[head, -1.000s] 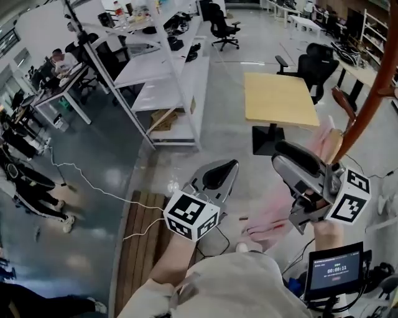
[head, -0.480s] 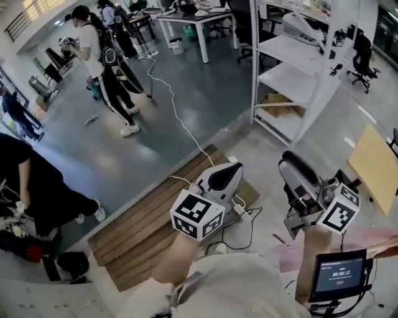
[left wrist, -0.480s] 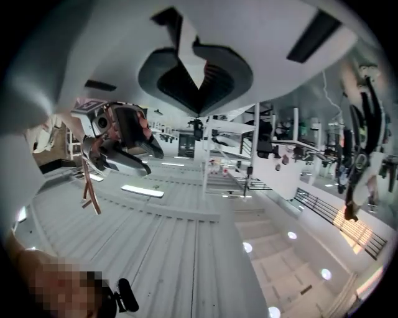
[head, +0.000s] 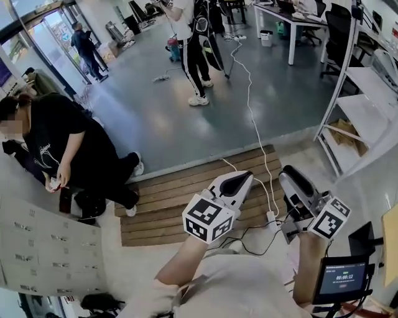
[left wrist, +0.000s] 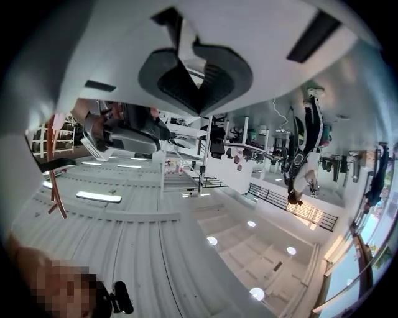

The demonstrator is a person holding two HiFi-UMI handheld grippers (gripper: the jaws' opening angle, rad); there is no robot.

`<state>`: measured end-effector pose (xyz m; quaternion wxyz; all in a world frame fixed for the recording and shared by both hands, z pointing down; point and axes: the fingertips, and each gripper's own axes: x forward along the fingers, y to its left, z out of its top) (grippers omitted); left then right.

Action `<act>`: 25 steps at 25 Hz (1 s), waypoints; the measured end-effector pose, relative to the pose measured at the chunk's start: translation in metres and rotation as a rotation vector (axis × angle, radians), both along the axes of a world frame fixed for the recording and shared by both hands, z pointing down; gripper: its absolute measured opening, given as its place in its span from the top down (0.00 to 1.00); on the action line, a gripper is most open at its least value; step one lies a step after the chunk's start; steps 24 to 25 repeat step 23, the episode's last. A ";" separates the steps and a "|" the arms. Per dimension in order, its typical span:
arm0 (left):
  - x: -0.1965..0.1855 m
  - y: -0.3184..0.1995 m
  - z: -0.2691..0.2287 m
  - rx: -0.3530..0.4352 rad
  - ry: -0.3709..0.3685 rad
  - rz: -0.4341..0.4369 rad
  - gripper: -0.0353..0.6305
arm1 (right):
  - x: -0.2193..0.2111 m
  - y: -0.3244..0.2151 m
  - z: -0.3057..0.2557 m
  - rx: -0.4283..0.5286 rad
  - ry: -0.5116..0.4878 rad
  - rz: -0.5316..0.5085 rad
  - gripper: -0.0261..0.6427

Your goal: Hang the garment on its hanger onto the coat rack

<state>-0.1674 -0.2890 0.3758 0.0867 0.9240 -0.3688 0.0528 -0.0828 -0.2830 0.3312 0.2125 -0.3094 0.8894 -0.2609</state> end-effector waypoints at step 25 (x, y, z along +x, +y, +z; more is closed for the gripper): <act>-0.001 0.013 0.026 -0.040 -0.022 -0.025 0.94 | -0.023 0.011 0.034 -0.081 -0.036 -0.081 0.75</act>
